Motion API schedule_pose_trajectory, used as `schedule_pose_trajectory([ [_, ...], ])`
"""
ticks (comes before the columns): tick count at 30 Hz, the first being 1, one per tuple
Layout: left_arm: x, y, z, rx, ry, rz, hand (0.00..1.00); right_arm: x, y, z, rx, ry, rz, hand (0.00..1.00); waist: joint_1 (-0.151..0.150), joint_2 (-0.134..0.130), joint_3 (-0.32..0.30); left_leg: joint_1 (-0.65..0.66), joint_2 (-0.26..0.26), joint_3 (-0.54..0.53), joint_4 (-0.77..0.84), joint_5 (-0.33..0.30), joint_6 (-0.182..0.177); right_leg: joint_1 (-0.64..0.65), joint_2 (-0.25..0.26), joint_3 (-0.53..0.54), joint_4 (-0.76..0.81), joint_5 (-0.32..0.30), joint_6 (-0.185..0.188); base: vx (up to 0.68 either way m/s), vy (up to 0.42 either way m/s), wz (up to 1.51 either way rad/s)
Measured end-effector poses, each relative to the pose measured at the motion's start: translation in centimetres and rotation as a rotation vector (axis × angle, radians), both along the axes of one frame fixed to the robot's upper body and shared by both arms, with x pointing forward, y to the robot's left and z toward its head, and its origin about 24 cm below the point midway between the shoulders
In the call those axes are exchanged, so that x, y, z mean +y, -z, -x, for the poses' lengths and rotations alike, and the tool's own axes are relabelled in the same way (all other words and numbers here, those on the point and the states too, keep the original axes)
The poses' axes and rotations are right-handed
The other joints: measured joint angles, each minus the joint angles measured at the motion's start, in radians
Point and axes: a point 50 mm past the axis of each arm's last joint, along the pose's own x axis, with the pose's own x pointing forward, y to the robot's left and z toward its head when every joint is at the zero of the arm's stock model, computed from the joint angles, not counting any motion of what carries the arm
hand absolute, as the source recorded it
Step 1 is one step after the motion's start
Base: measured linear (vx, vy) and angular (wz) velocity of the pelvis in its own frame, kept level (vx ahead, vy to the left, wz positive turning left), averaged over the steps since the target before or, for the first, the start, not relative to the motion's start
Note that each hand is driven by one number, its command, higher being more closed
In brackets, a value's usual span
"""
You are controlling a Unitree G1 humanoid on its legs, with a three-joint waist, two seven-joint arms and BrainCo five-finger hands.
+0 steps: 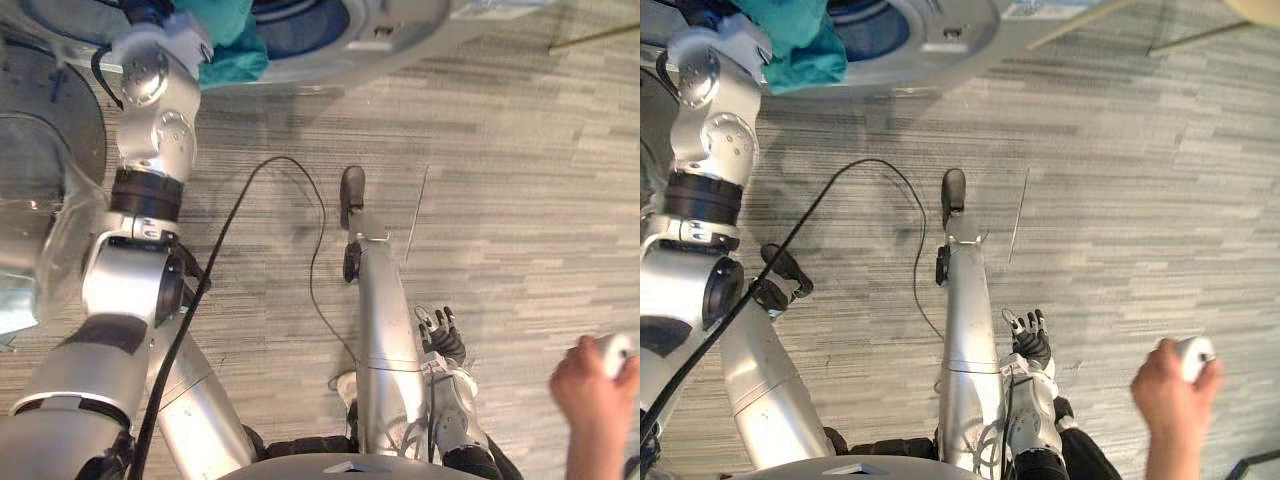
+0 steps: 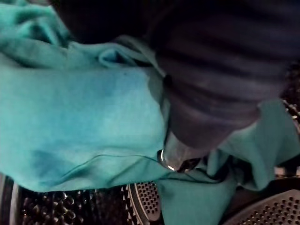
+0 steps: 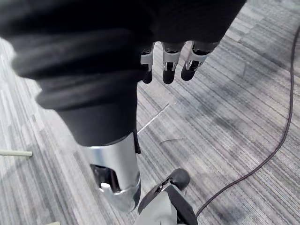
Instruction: Pick up the laundry basket with both hands and put the clothes into the washing machine.
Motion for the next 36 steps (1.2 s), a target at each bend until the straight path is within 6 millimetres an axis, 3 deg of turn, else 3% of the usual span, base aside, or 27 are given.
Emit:
schedule_pose_trajectory([
  [6,-1.1,-5.5,1.5,-0.111,-0.001,-0.061,1.0,-0.1,0.0,0.0,-0.01,0.015,-0.018,0.0,-0.019,-0.003,0.006,-0.022,0.02,0.013,0.015,-0.01,0.0,-0.033,0.021,0.013,-0.003,0.01,0.0,0.01,0.039,-0.14],
  [10,-0.5,-10.5,4.2,-0.249,-0.001,-0.03,1.0,-0.2,-0.1,0.0,-0.016,0.026,-0.02,0.0,-0.022,-0.004,0.007,-0.03,0.04,0.047,0.014,-0.012,0.002,-0.057,0.041,0.033,-0.036,0.038,0.001,0.01,0.031,-0.21],
  [13,-0.6,-12.3,5.6,-0.32,0.01,0.017,1.0,-0.2,-0.1,0.0,-0.019,0.03,-0.021,0.0,-0.024,-0.003,0.007,-0.035,0.047,0.046,0.014,-0.012,0.002,-0.059,0.048,0.031,-0.047,0.045,0.001,0.01,0.032,-0.1],
  [18,0.0,-13.6,7.6,-0.42,-0.014,0.082,1.0,-0.2,-0.1,0.0,-0.02,0.033,-0.019,0.0,-0.024,-0.003,0.007,-0.042,0.046,0.044,0.016,-0.012,0.002,-0.061,0.046,0.03,-0.047,0.045,0.001,0.0,0.038,0.01],
  [19,0.5,-13.7,8.0,-0.437,-0.041,0.099,0.0,-0.3,-0.1,0.0,-0.02,0.032,-0.017,0.0,-0.023,-0.003,0.007,-0.043,0.045,0.044,0.016,-0.012,0.002,-0.062,0.046,0.03,-0.047,0.046,0.002,0.0,0.038,0.01],
  [28,1.6,-12.2,6.8,-0.38,-0.217,0.014,0.0,-0.3,-0.2,0.0,-0.021,0.028,-0.012,0.0,-0.021,-0.005,0.012,-0.057,0.044,0.035,0.019,-0.011,0.002,-0.067,0.044,0.025,-0.045,0.046,0.002,0.0,0.035,0.01],
  [36,2.6,-8.6,4.0,-0.217,-0.297,-0.006,0.0,-0.3,-0.1,0.0,-0.018,0.025,-0.01,0.0,-0.022,-0.005,0.012,-0.059,0.044,0.033,0.018,-0.011,0.002,-0.067,0.044,0.023,-0.045,0.045,0.002,0.0,0.029,0.0],
])
